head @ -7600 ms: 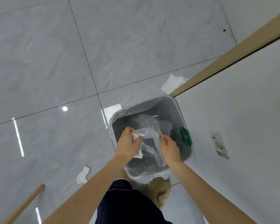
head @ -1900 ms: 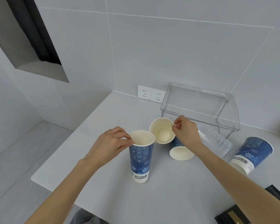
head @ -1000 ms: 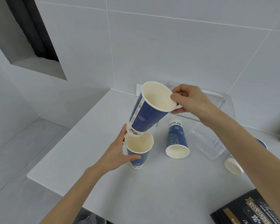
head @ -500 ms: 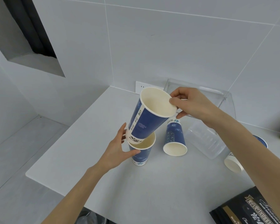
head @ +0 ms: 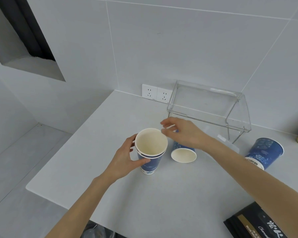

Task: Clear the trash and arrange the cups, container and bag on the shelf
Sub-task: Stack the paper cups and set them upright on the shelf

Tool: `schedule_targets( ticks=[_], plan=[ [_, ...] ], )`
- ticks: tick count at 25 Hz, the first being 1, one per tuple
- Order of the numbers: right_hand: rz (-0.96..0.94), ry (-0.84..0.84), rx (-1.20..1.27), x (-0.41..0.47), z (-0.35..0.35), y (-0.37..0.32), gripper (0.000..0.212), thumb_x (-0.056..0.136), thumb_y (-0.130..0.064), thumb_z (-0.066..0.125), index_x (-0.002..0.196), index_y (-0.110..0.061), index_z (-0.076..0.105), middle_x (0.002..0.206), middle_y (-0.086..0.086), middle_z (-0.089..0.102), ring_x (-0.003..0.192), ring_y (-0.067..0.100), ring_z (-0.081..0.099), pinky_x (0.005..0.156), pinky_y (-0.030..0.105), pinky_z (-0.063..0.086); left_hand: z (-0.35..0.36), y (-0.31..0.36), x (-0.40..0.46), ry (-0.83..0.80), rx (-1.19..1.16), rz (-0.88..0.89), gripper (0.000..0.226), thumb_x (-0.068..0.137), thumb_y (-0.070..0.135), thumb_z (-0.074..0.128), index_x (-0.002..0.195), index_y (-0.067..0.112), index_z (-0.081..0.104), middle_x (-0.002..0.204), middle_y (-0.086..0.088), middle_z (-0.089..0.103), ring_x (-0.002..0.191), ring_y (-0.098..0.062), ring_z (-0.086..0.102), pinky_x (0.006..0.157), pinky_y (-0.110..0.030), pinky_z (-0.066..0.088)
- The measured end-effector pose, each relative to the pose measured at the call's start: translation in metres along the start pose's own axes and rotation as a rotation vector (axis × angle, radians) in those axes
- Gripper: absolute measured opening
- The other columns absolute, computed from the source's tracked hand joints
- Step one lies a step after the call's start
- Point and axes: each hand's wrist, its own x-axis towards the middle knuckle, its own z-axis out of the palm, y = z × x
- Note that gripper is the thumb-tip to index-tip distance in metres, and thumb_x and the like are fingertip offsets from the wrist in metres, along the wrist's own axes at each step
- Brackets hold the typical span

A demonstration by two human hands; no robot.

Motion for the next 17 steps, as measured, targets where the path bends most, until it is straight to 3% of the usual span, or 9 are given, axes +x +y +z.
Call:
schedule_targets(
  ticks=[3, 6, 11, 15, 17],
  plan=[
    [-0.076, -0.076, 0.029, -0.001, 0.026, 0.009, 0.047, 0.089, -0.028, 0.052, 0.133, -0.017, 0.038, 0.138, 0.003, 0.044, 0.124, 0.019, 0.045, 0.101, 0.029, 0.038, 0.0, 0.001, 0.0, 0.008, -0.018, 0.008, 0.075, 0.064, 0.025, 0.078, 0.126, 0.027, 0.036, 0.121, 0.014, 0.048, 0.109, -0.01, 0.05, 0.092, -0.025, 0.041],
    [-0.162, -0.079, -0.055, -0.003, 0.042, 0.019, 0.053, 0.091, -0.027, 0.048, 0.139, -0.017, 0.027, 0.149, 0.0, 0.031, 0.132, 0.017, 0.034, 0.105, 0.021, 0.025, 0.0, 0.0, 0.0, 0.01, -0.033, 0.016, 0.073, 0.064, 0.023, 0.078, 0.124, 0.029, 0.037, 0.12, 0.015, 0.049, 0.11, -0.011, 0.051, 0.093, -0.027, 0.043],
    [-0.182, -0.022, -0.078, -0.004, 0.055, 0.029, 0.053, 0.093, -0.028, 0.044, 0.141, -0.019, 0.022, 0.151, -0.004, 0.025, 0.129, 0.018, 0.039, 0.106, 0.029, 0.033, 0.001, -0.001, -0.001, 0.002, -0.047, 0.032, 0.071, 0.065, 0.023, 0.078, 0.119, 0.038, 0.035, 0.12, 0.019, 0.049, 0.11, -0.008, 0.051, 0.093, -0.027, 0.043],
    [-0.171, -0.031, 0.057, -0.003, 0.06, 0.034, 0.055, 0.092, -0.03, 0.044, 0.141, -0.021, 0.02, 0.15, -0.003, 0.027, 0.132, 0.013, 0.032, 0.099, 0.012, 0.024, 0.001, 0.0, -0.001, 0.002, -0.055, 0.039, 0.071, 0.065, 0.023, 0.078, 0.119, 0.04, 0.035, 0.118, 0.022, 0.048, 0.11, -0.008, 0.051, 0.09, -0.021, 0.043],
    [-0.126, -0.041, 0.14, -0.006, 0.062, 0.036, 0.061, 0.09, -0.036, 0.046, 0.142, -0.023, 0.016, 0.148, -0.002, 0.03, 0.128, 0.012, 0.034, 0.099, 0.017, 0.029, 0.0, 0.001, 0.0, -0.007, -0.04, 0.044, 0.07, 0.065, 0.023, 0.078, 0.118, 0.04, 0.035, 0.118, 0.02, 0.049, 0.109, -0.008, 0.052, 0.089, -0.019, 0.042]
  ],
)
